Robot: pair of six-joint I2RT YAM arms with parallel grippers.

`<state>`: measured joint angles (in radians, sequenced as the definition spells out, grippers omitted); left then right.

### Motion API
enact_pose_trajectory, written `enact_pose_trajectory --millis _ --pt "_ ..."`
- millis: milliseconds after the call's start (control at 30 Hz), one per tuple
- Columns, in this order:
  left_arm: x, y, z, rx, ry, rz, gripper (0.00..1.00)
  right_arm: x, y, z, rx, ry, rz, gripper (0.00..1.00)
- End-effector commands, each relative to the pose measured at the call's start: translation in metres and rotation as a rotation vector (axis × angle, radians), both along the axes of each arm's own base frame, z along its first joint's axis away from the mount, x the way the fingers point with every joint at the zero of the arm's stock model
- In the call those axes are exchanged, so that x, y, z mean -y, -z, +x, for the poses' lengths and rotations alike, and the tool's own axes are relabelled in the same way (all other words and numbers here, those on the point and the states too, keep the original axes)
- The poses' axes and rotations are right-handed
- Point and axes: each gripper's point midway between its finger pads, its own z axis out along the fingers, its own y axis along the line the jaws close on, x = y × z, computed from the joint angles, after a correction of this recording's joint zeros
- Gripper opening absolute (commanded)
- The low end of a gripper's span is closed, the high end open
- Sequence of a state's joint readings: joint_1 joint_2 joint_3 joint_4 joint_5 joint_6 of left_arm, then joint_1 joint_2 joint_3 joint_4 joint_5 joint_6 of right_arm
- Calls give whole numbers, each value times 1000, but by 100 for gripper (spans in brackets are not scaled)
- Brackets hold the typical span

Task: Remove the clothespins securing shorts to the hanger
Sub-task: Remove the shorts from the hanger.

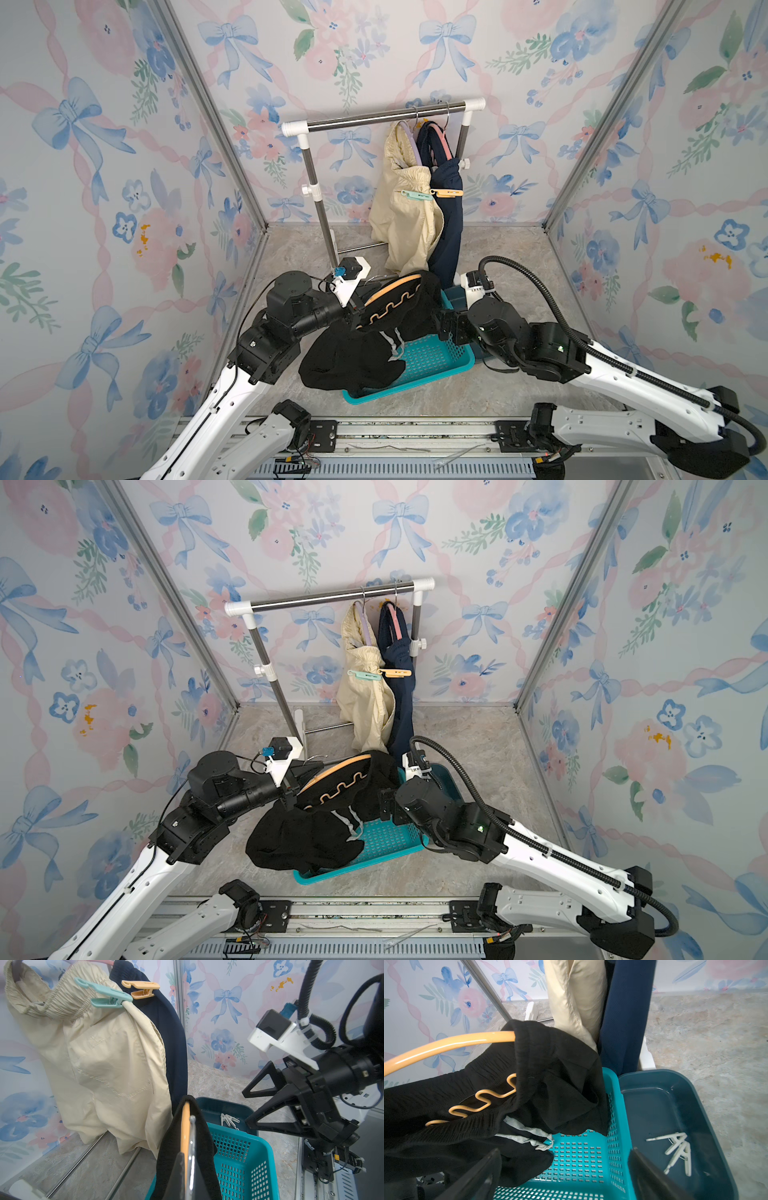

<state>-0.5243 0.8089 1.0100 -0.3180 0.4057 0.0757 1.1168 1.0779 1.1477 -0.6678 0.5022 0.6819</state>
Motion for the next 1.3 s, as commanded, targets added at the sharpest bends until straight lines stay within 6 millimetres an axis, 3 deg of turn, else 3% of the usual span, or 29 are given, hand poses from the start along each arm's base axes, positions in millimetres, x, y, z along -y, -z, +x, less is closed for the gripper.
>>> enact_pose_trajectory --millis 0,133,333,533,600,800,967,1067,1267 --pt "4 -28 -8 69 42 -45 0 -19 -22 6 39 -5 62 98" --pt "8 -30 -14 54 75 -60 0 -30 -23 19 37 -2 32 97" --pt "12 -26 -17 33 98 -65 0 -42 -16 39 -6 -13 60 85" --pt "17 -24 -18 20 112 -63 0 -45 -9 50 -19 0 20 64" --pt "18 -24 -19 21 115 -62 0 -43 -6 53 -23 12 14 53" --pt "16 -23 -18 28 100 -57 0 -25 0 59 -33 68 12 34" --pt "14 -17 -17 22 92 -39 0 -4 2 62 -34 114 22 12" --pt "13 -14 -18 23 88 -23 0 10 2 62 -33 141 21 6" --pt "9 -13 -21 37 80 -13 0 32 10 64 -46 192 15 3"
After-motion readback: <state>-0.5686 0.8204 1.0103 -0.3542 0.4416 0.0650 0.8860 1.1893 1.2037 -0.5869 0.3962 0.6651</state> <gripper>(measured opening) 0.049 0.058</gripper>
